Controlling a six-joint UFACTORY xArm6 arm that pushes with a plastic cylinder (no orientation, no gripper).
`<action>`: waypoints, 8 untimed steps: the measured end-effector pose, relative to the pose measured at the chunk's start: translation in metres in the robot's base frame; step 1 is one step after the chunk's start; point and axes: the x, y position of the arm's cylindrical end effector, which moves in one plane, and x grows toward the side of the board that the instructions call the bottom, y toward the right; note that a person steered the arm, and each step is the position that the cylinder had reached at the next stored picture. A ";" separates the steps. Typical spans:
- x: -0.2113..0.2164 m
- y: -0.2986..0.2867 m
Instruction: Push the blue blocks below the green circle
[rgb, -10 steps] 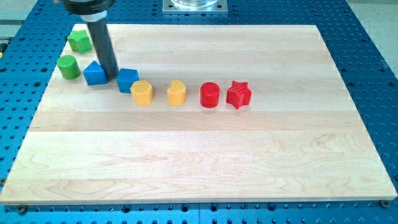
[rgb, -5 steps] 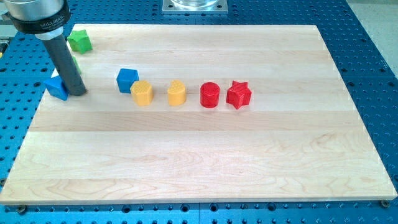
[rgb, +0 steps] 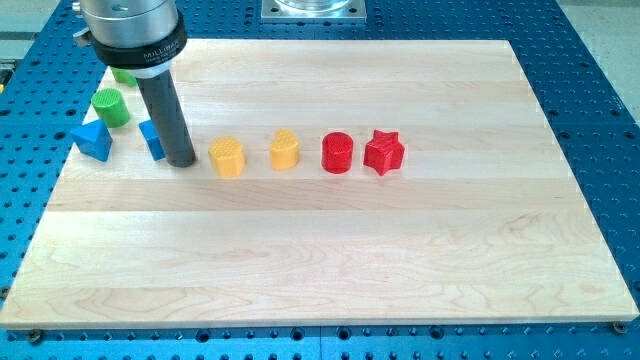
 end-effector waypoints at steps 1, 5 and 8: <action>-0.036 0.020; 0.017 -0.023; 0.041 -0.085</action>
